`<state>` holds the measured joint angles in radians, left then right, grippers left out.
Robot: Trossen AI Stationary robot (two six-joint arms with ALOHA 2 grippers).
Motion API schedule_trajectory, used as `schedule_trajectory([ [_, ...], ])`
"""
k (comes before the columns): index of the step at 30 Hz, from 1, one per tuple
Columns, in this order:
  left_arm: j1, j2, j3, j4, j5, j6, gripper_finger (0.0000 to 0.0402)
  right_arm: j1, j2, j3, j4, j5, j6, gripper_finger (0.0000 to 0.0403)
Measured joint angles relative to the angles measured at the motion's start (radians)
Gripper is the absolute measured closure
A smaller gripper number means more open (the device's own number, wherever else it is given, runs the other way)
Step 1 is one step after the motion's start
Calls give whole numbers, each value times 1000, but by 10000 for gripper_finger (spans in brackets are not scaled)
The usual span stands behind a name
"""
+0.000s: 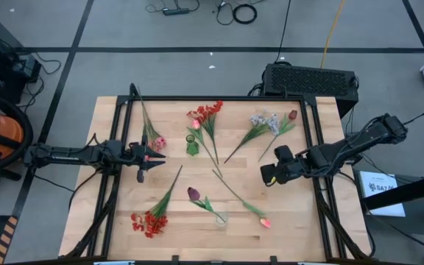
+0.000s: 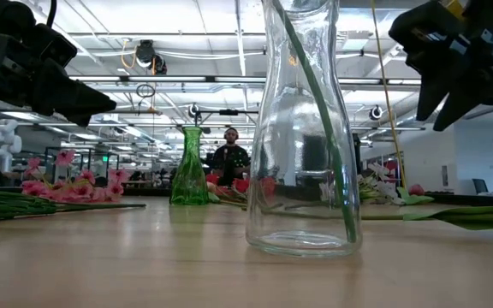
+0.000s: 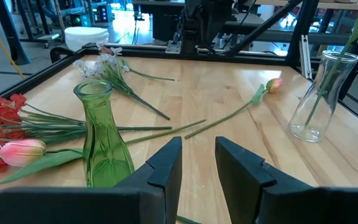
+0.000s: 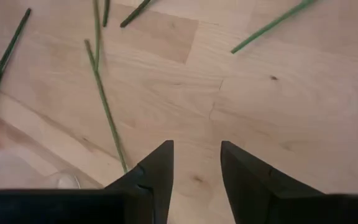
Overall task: Sort flowers into vase by color
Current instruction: Put the pink flowers into the green vase
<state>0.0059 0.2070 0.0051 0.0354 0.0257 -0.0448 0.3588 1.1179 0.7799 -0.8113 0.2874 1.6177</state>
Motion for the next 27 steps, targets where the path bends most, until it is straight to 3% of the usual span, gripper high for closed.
schedule_trajectory([
  [5,0,0,0,2,0,-42,297,0,0,0,0,0,63,287],
  [12,0,0,0,9,0,-364,297,2,0,0,-1,23,111,287],
  [16,0,0,0,9,-5,-395,297,0,1,0,-4,76,129,287],
  [27,0,0,0,60,-5,-395,297,-2,1,0,-5,78,130,287],
])
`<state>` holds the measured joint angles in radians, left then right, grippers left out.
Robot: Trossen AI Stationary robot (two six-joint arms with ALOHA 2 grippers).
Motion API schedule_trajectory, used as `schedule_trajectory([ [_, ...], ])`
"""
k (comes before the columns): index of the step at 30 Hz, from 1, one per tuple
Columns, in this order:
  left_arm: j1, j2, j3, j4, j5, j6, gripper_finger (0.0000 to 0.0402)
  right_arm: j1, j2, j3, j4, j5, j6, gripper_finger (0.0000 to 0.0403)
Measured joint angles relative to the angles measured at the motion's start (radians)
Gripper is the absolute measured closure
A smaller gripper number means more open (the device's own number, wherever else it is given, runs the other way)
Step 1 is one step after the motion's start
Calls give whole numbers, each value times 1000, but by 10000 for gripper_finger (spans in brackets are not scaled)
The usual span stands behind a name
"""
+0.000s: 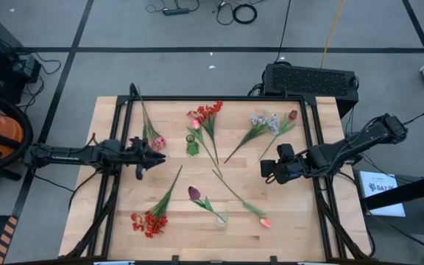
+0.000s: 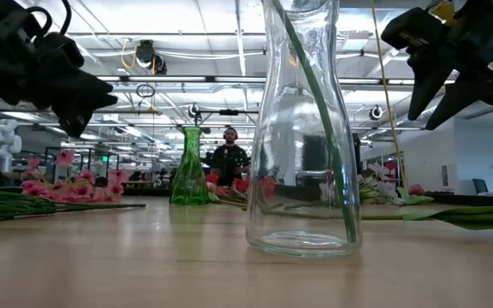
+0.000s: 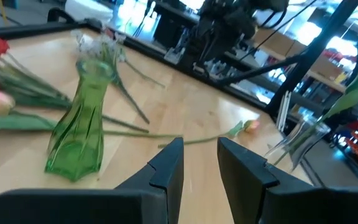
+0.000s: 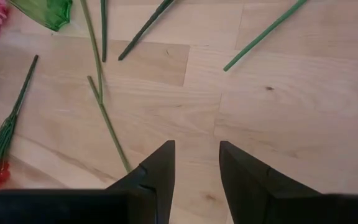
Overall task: Sort flowers into vase by color
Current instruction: Put the pink flowers into the green vase
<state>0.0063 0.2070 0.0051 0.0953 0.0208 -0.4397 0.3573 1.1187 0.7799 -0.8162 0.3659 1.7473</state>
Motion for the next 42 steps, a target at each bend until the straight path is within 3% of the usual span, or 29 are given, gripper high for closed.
schedule_trajectory([
  [18,0,0,3,56,-35,-22,297,0,15,0,1,6,6,287],
  [31,0,0,4,61,-169,-15,297,0,62,0,-1,-4,20,287],
  [42,0,0,6,44,-151,-19,297,0,62,0,0,-5,21,287],
])
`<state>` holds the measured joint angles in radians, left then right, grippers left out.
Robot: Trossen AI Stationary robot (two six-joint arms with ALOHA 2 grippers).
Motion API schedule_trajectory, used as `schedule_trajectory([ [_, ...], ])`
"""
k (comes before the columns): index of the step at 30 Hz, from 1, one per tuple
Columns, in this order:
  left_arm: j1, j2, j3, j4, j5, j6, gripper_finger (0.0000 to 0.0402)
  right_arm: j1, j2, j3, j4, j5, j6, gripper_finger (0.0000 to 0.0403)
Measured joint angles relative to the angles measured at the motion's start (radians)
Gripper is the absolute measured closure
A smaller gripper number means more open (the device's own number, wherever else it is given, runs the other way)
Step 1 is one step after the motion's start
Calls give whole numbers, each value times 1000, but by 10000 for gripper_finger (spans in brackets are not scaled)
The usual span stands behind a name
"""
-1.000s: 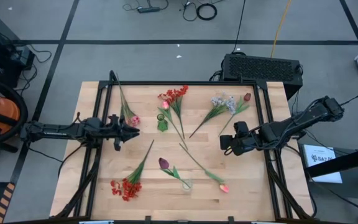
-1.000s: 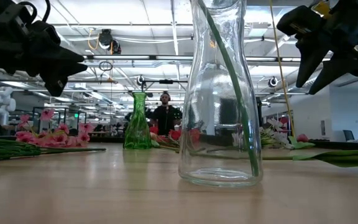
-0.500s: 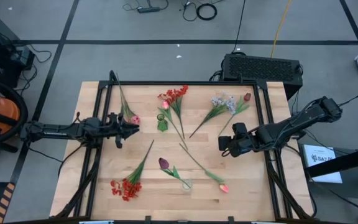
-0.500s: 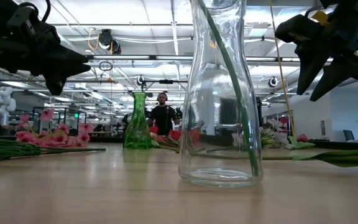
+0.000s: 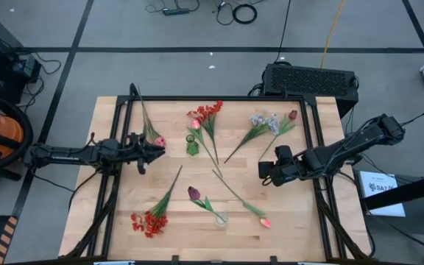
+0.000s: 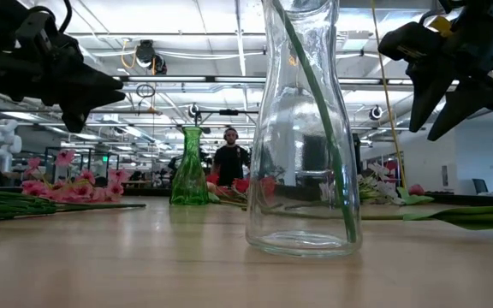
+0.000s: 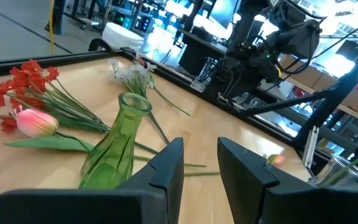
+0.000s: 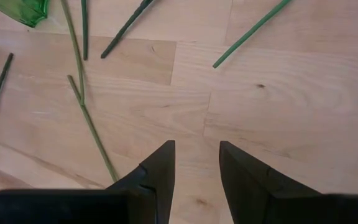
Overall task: Sort flowers into vase by color
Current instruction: Put the pink flowers into the green vase
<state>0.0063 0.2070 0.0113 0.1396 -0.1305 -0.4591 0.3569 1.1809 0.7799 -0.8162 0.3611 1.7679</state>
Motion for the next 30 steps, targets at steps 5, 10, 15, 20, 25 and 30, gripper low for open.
schedule_trajectory([
  [5,0,0,1,-28,23,-8,270,0,0,0,1,0,0,287],
  [10,0,0,2,-37,44,-5,203,0,0,0,3,0,1,287],
  [15,0,0,2,-37,44,-6,179,0,0,0,4,0,1,287],
  [20,0,0,2,-12,76,-31,178,0,0,0,4,4,1,287],
  [25,0,0,3,57,66,-27,178,0,0,0,4,4,1,287],
  [30,0,0,3,79,56,-3,178,0,0,0,3,3,-27,287],
])
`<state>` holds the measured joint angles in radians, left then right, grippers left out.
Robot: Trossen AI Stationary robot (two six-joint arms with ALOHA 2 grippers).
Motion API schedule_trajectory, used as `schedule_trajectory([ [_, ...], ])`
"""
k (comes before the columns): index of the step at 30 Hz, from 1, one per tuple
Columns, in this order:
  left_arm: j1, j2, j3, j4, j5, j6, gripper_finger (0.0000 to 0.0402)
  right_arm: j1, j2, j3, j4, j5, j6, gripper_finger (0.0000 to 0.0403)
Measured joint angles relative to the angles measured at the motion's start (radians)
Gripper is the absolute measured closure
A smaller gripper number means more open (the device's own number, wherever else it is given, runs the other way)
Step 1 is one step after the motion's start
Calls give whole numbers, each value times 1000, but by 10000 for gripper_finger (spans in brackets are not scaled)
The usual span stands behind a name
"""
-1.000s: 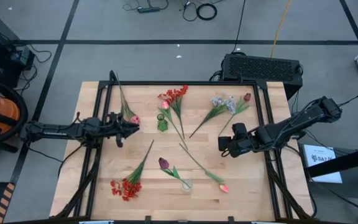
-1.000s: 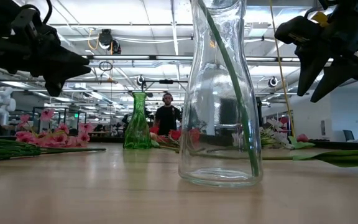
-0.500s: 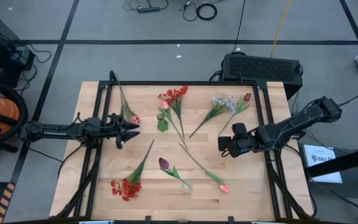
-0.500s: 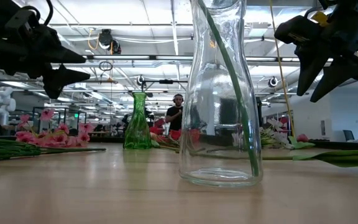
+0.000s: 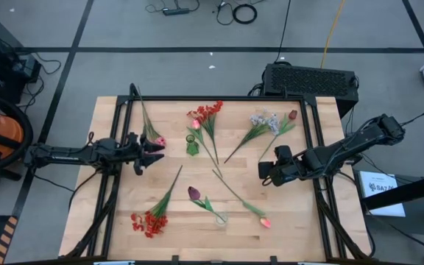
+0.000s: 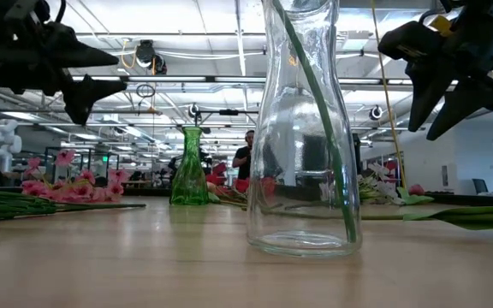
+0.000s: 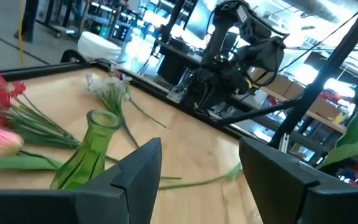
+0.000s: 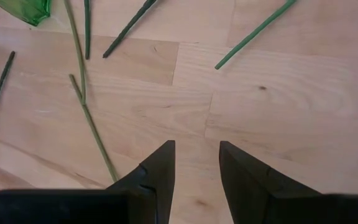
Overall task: Sort flowers into vase by color
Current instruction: Put the pink flowers into the green vase
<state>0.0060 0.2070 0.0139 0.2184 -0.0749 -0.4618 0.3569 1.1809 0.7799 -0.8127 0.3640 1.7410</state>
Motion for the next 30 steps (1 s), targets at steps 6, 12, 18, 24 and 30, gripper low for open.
schedule_trajectory([
  [6,0,18,94,-232,-32,88,178,0,0,0,-3,-76,-66,287],
  [12,0,102,259,-417,-61,239,178,0,0,-1,-92,-106,-132,287],
  [18,0,259,441,-532,-169,356,179,-11,-1,-50,-94,-114,-155,287],
  [24,38,474,706,-736,-266,510,179,-36,-1,-106,-52,-159,-210,287],
  [30,167,708,962,-1096,-268,774,179,-57,-1,-126,2,-161,-287,287],
])
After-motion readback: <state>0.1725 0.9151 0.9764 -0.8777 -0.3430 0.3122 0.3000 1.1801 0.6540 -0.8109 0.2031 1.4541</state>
